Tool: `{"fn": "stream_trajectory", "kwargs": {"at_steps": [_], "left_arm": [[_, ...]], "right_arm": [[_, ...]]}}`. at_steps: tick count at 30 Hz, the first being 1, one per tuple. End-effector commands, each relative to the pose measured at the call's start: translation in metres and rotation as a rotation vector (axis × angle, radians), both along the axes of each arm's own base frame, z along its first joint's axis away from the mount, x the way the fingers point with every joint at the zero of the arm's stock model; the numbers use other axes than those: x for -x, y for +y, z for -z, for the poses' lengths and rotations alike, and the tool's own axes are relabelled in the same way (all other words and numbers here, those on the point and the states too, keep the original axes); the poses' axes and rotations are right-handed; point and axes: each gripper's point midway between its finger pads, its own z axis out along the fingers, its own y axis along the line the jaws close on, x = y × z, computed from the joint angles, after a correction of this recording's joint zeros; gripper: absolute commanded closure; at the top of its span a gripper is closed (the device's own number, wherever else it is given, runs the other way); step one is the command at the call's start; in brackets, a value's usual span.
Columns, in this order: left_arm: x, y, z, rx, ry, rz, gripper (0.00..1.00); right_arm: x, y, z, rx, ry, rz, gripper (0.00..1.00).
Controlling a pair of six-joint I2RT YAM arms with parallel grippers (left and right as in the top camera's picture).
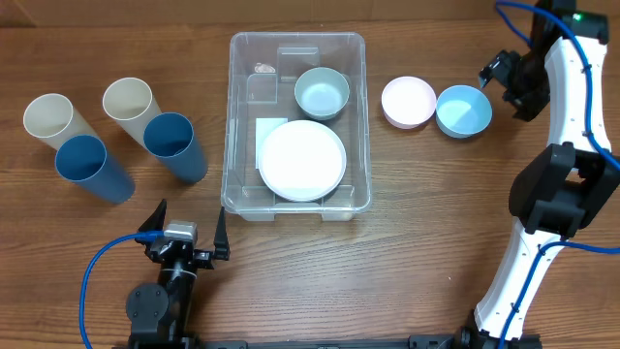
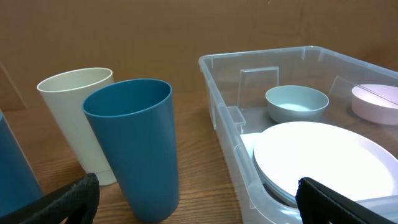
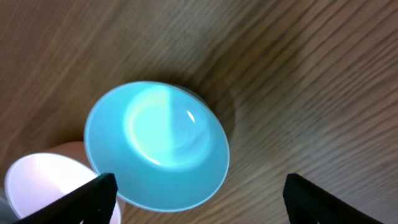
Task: Pack container
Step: 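Grasp the light-blue bowl and stack it into the grey bowl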
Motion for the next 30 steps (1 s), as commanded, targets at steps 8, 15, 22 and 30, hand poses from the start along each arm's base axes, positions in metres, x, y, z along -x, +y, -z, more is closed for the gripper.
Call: {"fn": "stream_trajectory", "kwargs": {"at_steps": [8,15,22,30], "left_arm": [[0.0,0.003,0.001,-0.013,-0.003,-0.013,0.0],[0.0,0.003,0.001,-0.012,-0.003,-0.013,0.0],[0.0,0.003,0.001,-0.013,-0.003,-0.013,0.0],[0.0,0.003,0.001,-0.012,-0.003,-0.013,0.0]], "right_arm": [[0.031,-0.007,0.078,-0.015,0.112,0.021,0.39],[0.026,-0.008,0.082,-0.009,0.093,0.013,0.96],[0.0,-0.012,-0.011,0.01,-0.032,-0.03,0.96],[-0.015,0.056,-0.165,-0.031,-0.378,-0.266,0.96]]}}
